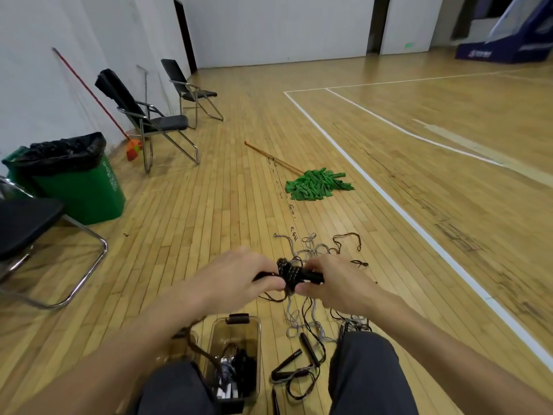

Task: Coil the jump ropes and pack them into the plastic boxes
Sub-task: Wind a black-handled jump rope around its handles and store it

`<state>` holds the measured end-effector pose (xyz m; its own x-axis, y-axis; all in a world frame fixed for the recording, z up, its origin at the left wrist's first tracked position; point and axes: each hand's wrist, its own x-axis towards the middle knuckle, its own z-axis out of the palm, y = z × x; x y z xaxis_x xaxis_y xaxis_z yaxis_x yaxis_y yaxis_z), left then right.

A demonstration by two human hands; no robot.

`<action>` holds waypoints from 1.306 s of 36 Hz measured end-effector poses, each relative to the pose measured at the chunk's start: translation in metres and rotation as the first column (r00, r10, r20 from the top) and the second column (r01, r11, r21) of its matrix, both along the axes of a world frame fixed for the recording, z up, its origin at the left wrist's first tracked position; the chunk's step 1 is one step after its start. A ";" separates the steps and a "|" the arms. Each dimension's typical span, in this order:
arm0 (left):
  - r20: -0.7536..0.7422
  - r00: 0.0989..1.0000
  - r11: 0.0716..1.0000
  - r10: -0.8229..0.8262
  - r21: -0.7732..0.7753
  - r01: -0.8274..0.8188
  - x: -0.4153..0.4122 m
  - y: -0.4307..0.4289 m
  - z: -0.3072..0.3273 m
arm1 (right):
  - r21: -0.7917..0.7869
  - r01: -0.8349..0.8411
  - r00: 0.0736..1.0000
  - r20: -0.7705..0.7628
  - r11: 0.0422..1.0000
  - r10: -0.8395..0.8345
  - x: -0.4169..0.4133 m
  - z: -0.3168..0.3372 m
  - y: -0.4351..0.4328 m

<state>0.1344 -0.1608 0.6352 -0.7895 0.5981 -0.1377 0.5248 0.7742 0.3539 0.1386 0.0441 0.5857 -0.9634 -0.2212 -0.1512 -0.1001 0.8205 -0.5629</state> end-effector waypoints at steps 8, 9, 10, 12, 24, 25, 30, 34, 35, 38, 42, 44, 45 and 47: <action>0.045 0.991 0.990 -0.128 0.065 0.125 -0.017 -0.008 0.010 | -0.065 -0.340 0.926 0.152 0.938 0.346 0.024 0.016 -0.014; 0.062 0.987 0.984 -0.146 0.113 0.139 -0.018 -0.009 0.010 | -0.091 -0.363 0.914 0.160 0.927 0.374 0.026 0.018 -0.013; 0.080 0.984 0.976 -0.161 0.158 0.147 -0.018 -0.011 0.010 | -0.115 -0.380 0.903 0.168 0.918 0.395 0.027 0.020 -0.013; 0.128 0.978 0.962 -0.167 0.238 0.133 -0.019 -0.014 0.008 | -0.165 -0.406 0.884 0.179 0.899 0.432 0.030 0.024 -0.011; 0.347 0.915 0.851 -0.208 0.525 -0.006 -0.016 -0.023 -0.010 | -0.449 -0.382 0.858 0.153 0.808 0.491 0.041 0.038 -0.007; 0.368 0.909 0.832 -0.194 0.553 -0.047 -0.015 -0.024 -0.017 | -0.482 -0.364 0.862 0.149 0.797 0.484 0.041 0.039 -0.006; 0.608 0.765 0.680 -0.212 0.654 -0.331 -0.005 -0.023 -0.051 | -0.492 -0.332 0.888 0.125 0.805 0.443 0.040 0.035 -0.006; 0.685 0.698 0.604 -0.210 0.652 -0.458 0.004 -0.023 -0.069 | -0.533 -0.287 0.914 0.097 0.796 0.394 0.041 0.026 -0.008; 0.694 0.696 0.606 -0.185 0.638 -0.475 0.008 -0.024 -0.073 | -0.547 -0.283 0.917 0.085 0.788 0.389 0.040 0.025 -0.010; 0.807 0.564 0.532 -0.174 0.559 -0.636 0.018 -0.015 -0.077 | -0.608 -0.237 0.949 0.024 0.758 0.316 0.035 0.025 -0.010; 0.829 0.532 0.488 -0.171 0.540 -0.686 0.030 0.004 -0.079 | -0.601 -0.174 0.979 -0.020 0.780 0.203 0.027 0.021 -0.011; 0.837 0.536 0.469 -0.111 0.520 -0.714 0.031 0.005 -0.083 | -0.540 -0.142 0.988 -0.023 0.830 0.154 0.022 0.013 -0.008; 0.830 0.550 0.474 -0.093 0.523 -0.708 0.031 0.005 -0.086 | -0.501 -0.123 0.991 -0.022 0.857 0.129 0.020 0.009 -0.006; 0.821 0.567 0.506 -0.069 0.518 -0.689 0.033 0.005 -0.089 | -0.444 -0.091 0.995 -0.015 0.892 0.094 0.017 0.000 -0.002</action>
